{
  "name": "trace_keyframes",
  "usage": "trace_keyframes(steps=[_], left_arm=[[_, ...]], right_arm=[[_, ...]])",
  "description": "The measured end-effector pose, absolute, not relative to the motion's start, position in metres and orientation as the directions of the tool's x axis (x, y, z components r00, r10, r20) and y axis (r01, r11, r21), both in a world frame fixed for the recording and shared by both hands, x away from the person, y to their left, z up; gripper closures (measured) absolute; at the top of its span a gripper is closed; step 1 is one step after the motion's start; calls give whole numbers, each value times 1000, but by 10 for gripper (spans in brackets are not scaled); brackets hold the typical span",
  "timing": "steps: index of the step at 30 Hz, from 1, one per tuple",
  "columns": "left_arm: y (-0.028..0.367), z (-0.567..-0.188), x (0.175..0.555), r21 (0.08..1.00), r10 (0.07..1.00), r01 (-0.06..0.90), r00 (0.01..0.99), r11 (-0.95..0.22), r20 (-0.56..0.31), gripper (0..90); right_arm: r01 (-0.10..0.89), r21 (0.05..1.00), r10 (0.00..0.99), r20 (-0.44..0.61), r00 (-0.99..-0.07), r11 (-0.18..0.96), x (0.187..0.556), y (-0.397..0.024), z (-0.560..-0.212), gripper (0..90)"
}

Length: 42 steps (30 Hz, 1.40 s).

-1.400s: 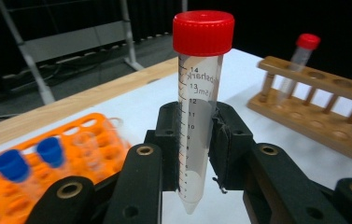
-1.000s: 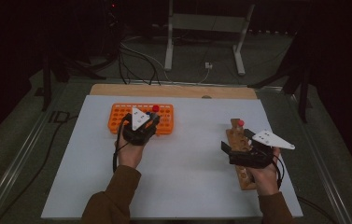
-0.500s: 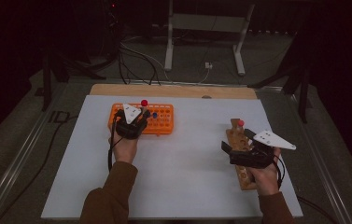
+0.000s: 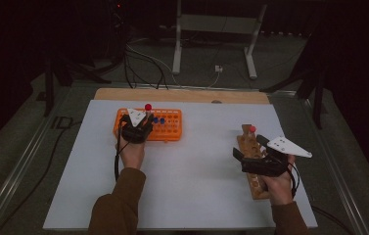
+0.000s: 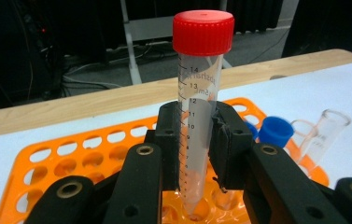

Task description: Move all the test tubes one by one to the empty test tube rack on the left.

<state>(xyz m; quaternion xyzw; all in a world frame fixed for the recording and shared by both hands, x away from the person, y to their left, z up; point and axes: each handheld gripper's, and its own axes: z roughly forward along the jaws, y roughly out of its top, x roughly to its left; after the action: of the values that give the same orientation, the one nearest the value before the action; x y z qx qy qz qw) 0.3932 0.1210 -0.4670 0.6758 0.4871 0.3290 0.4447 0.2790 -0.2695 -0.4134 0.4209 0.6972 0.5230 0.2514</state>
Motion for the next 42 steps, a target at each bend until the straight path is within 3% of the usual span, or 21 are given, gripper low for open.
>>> trace_keyframes(steps=[12, 21, 30, 34, 42], left_arm=[[119, -491, 395, 858, 936, 468, 349, -211, 40, 756], [121, -493, 396, 847, 933, 489, 358, -208, 23, 747], [133, -484, 387, 860, 940, 489, 338, -143, -36, 540], [139, -476, 379, 870, 930, 480, 357, -108, -82, 492], [145, -464, 359, 886, 906, 461, 396, -54, -151, 282]], right_arm=[[325, 940, 847, 87, -525, 105, 279, -268, -414, 3], [328, 938, 846, 86, -526, 108, 280, -268, -415, 4], [326, 939, 847, 86, -524, 106, 280, -269, -415, 4], [328, 939, 849, 86, -522, 107, 280, -269, -415, 4], [326, 939, 855, 75, -513, 113, 283, -271, -412, 4]])
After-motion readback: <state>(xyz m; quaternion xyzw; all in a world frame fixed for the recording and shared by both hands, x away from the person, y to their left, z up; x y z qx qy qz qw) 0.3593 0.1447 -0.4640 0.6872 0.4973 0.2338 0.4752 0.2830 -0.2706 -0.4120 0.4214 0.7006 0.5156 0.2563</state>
